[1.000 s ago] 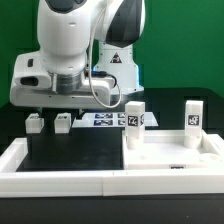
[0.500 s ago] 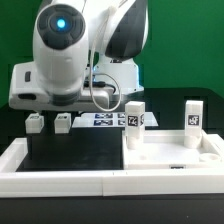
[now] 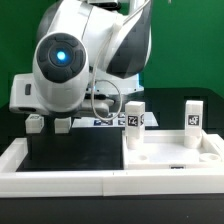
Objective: Assemble square table
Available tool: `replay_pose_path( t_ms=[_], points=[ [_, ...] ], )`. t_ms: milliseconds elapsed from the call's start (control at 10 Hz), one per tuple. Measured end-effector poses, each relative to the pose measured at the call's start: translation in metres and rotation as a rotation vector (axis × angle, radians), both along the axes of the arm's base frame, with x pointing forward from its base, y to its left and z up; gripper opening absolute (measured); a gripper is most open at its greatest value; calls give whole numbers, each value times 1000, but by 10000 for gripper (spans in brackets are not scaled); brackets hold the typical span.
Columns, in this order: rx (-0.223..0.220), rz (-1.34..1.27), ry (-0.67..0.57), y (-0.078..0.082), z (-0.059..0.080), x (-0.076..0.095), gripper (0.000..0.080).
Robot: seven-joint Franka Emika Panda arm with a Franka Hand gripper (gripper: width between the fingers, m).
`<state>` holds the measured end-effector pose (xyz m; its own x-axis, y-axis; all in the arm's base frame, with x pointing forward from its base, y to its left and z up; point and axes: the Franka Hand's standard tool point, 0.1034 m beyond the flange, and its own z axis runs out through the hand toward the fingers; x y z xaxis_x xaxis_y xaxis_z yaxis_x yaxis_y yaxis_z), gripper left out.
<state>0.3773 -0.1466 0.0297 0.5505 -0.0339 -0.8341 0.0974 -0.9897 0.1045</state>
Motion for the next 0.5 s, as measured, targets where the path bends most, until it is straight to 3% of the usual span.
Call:
replay_pose_path(
  t_ms=[500],
  points=[
    [22, 14, -38, -3, -10, -12, 649]
  ],
)
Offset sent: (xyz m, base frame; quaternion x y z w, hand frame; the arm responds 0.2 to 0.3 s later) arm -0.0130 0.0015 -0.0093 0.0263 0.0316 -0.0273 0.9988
